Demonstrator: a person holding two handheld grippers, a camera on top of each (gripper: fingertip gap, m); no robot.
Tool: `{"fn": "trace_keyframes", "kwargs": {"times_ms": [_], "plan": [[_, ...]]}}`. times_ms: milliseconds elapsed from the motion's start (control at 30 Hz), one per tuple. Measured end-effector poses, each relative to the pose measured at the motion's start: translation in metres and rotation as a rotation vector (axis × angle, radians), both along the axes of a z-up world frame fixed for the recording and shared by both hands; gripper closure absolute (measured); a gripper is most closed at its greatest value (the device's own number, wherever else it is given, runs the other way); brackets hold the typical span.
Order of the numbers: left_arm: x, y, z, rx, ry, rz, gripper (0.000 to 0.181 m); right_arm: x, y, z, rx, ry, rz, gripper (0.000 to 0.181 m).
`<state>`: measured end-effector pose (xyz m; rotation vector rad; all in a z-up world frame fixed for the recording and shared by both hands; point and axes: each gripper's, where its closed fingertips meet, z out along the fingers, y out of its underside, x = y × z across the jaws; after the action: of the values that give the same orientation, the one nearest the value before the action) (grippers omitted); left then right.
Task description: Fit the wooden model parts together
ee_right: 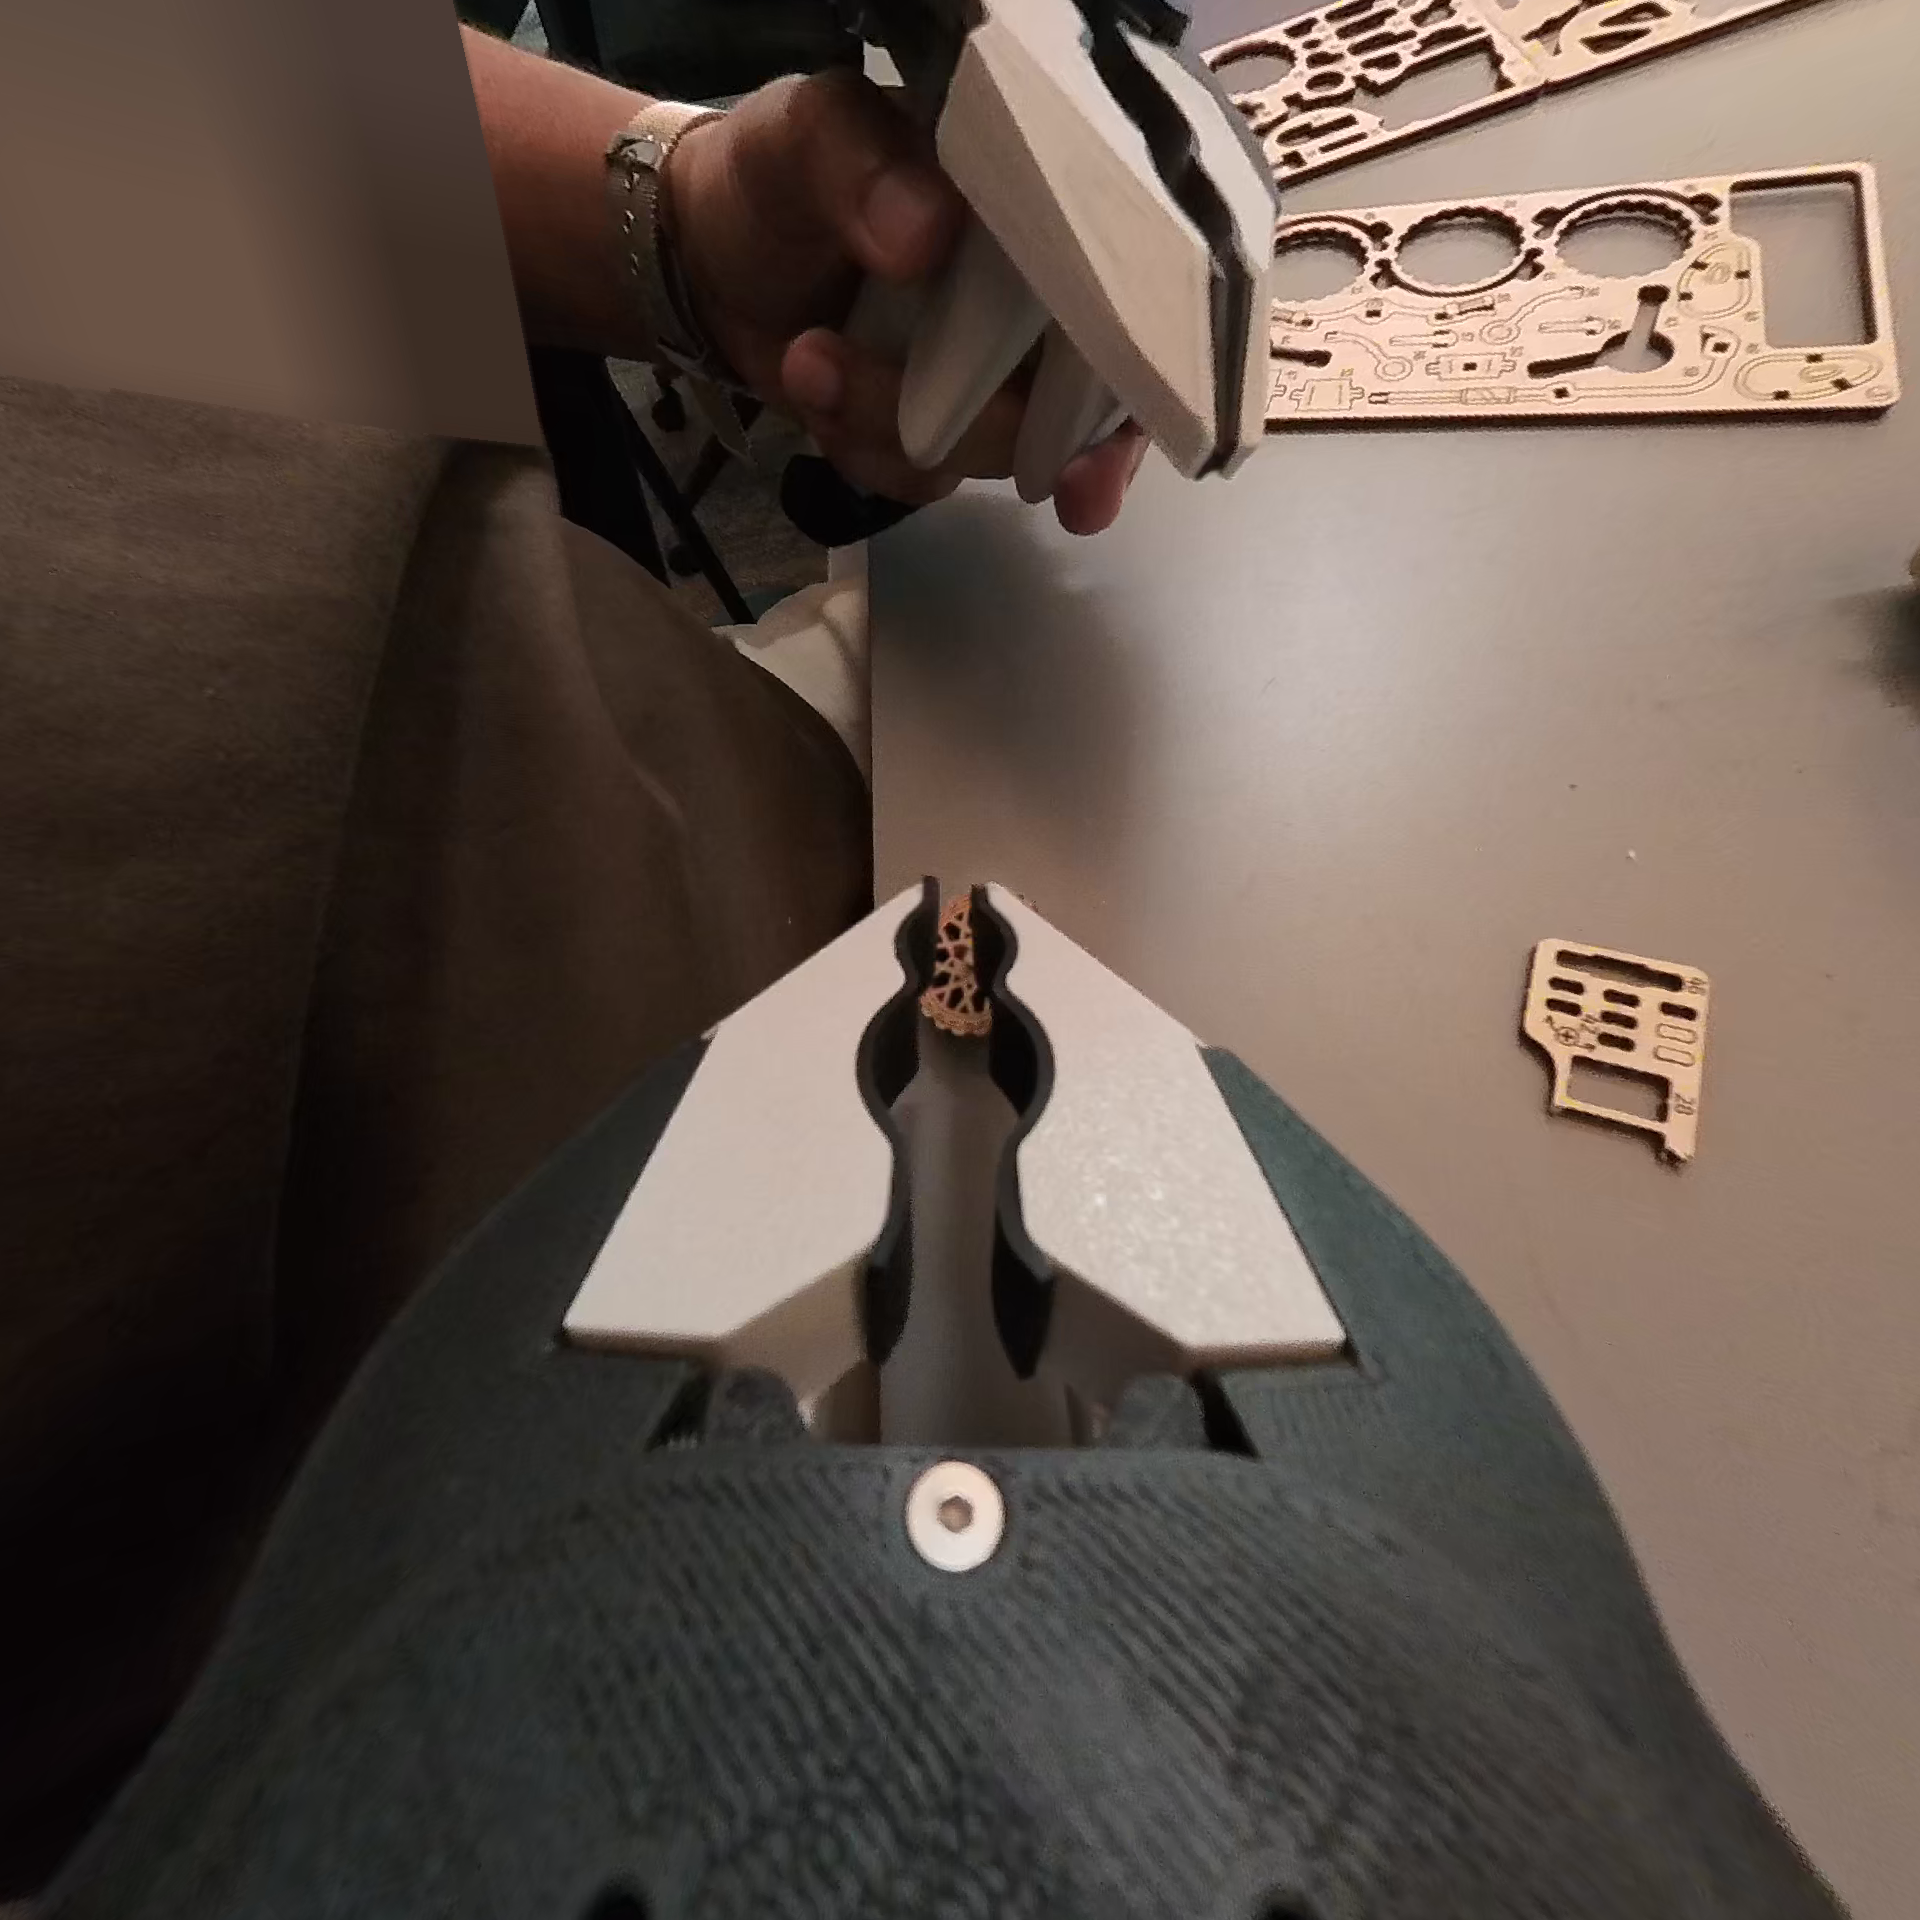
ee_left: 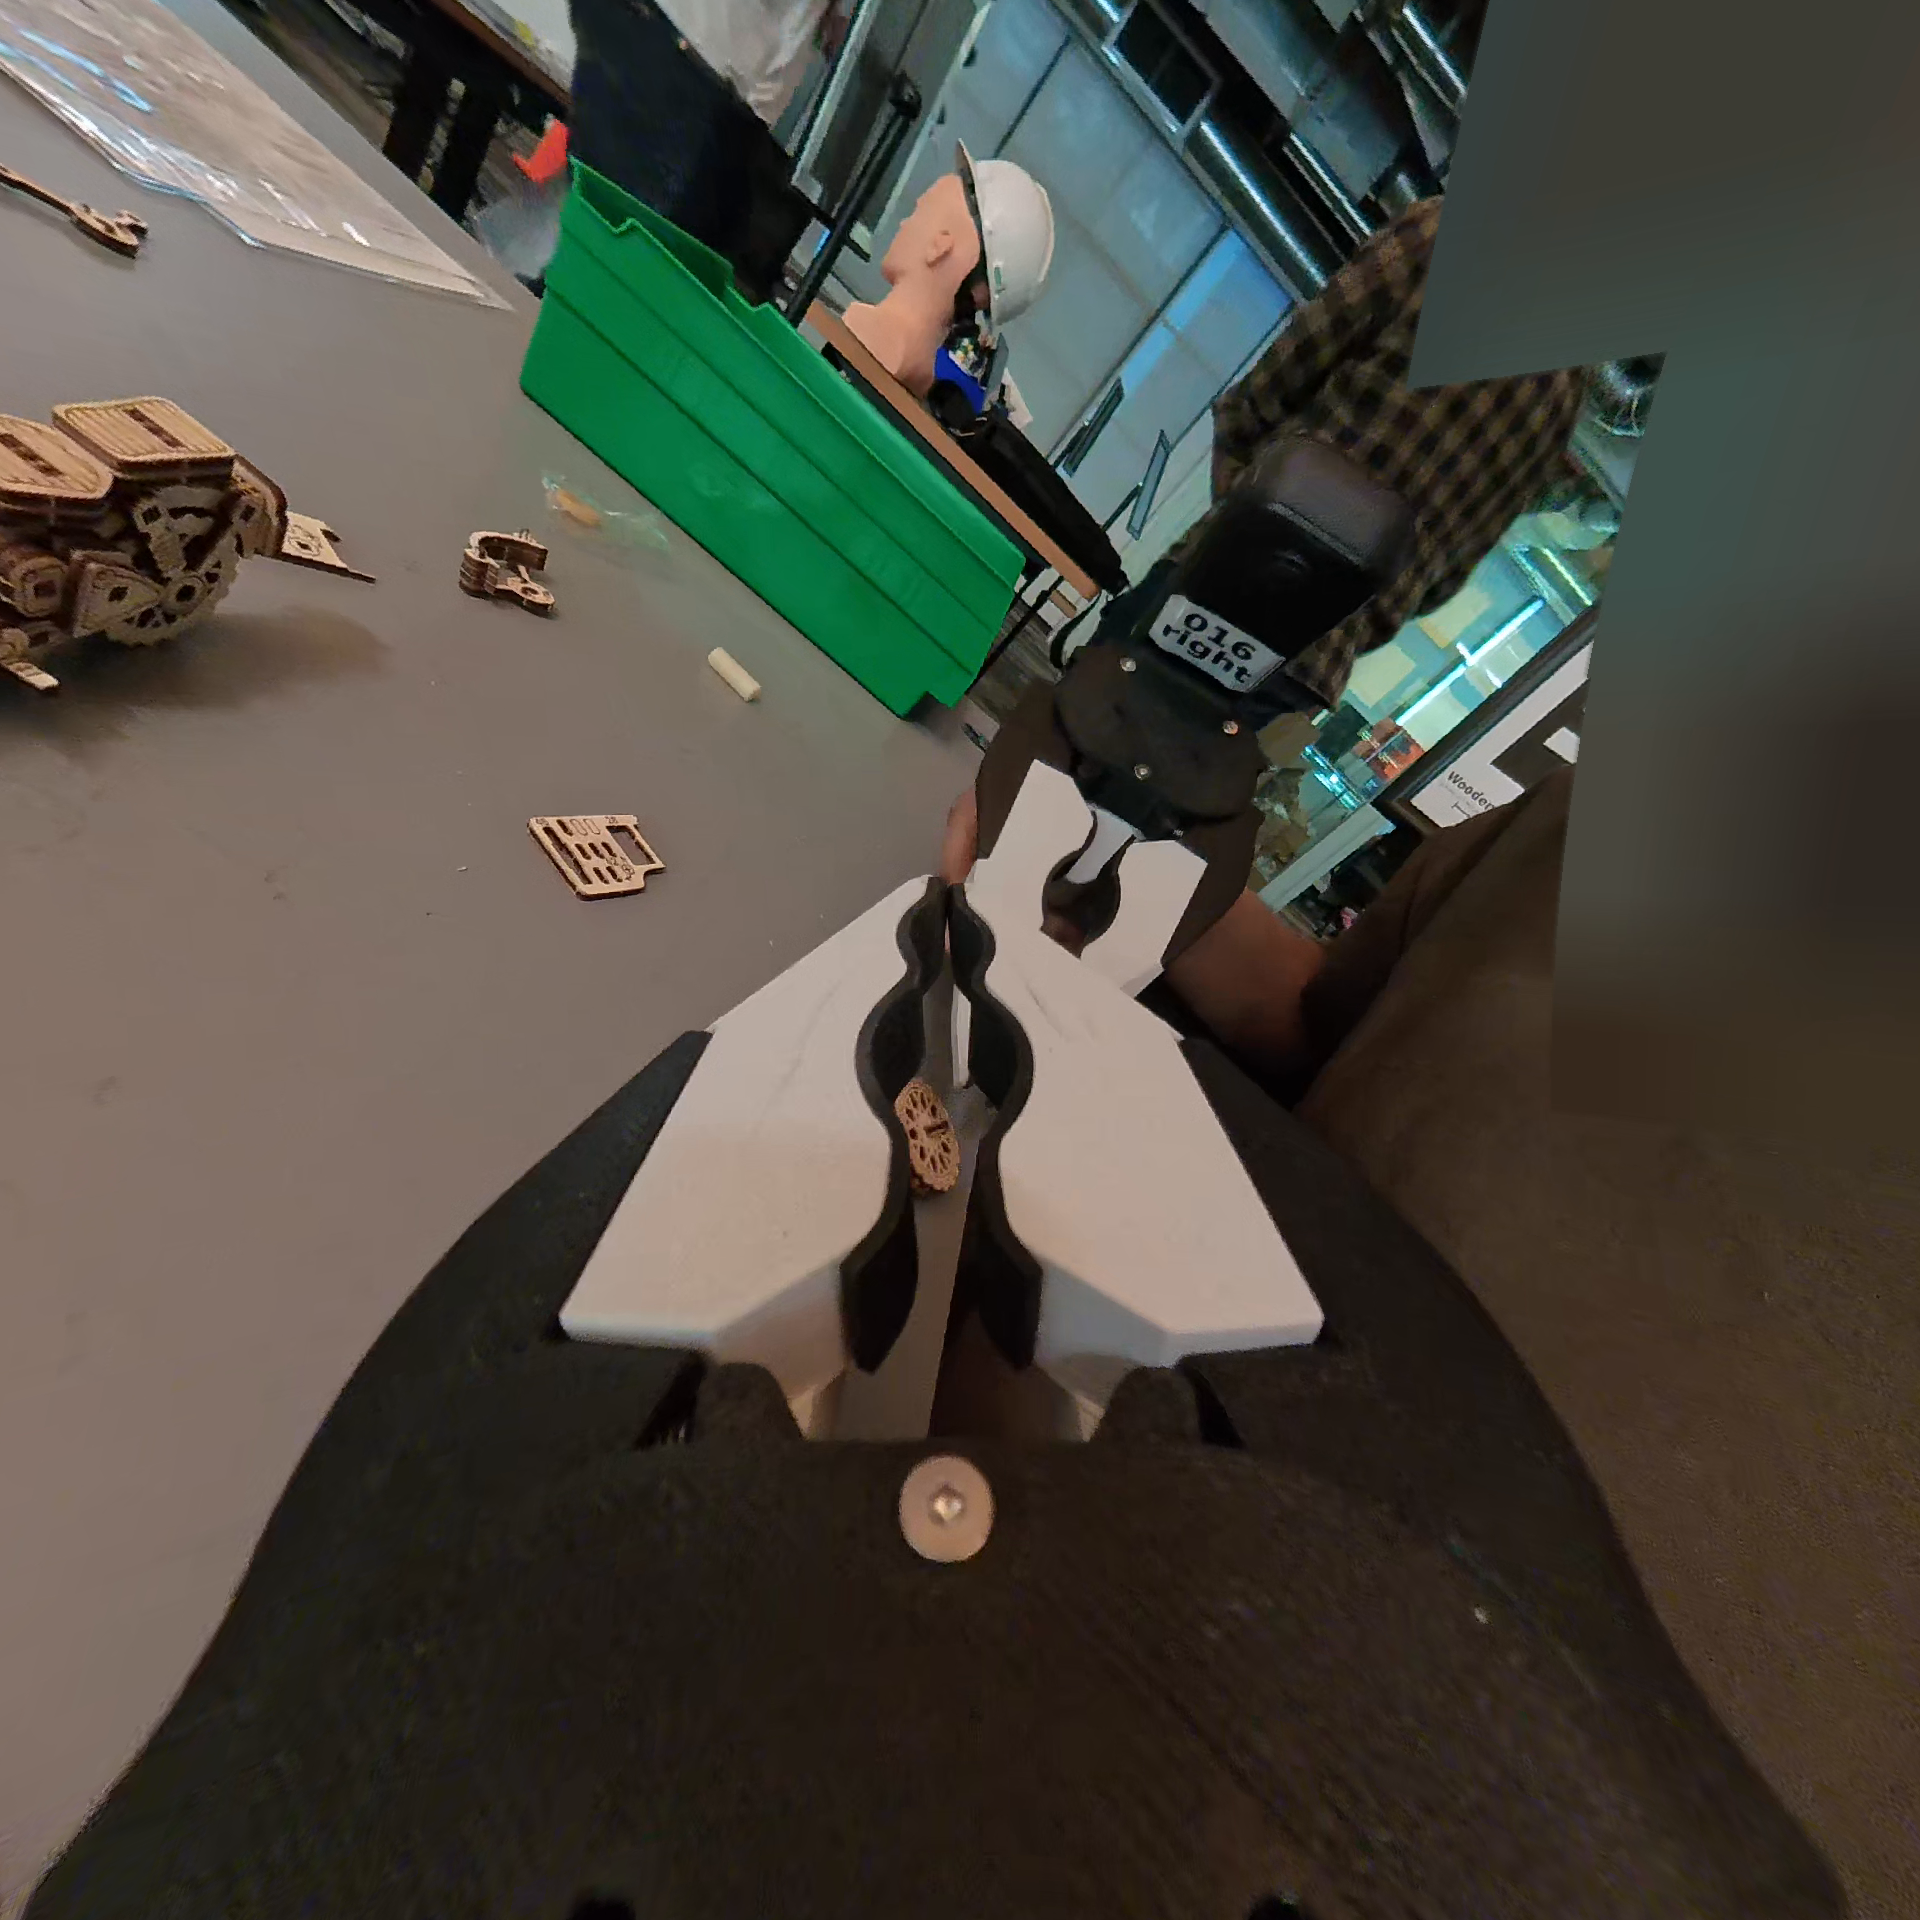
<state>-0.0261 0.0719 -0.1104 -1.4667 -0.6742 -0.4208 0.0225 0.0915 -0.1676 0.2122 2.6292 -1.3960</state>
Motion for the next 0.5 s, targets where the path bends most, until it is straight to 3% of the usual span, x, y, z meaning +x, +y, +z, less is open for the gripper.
{"fn": "trace_keyframes", "kwargs": {"times_ms": [33, 500], "plan": [[0.000, 0.000, 0.000, 0.001, -0.003, -0.003, 0.181, 0.000, 0.000, 0.001, 0.000, 0.001, -0.002, 0.177], [0.000, 0.001, -0.004, -0.004, -0.024, -0.016, 0.181, 0.000, 0.005, -0.018, 0.171, 0.096, -0.016, 0.177]]}}
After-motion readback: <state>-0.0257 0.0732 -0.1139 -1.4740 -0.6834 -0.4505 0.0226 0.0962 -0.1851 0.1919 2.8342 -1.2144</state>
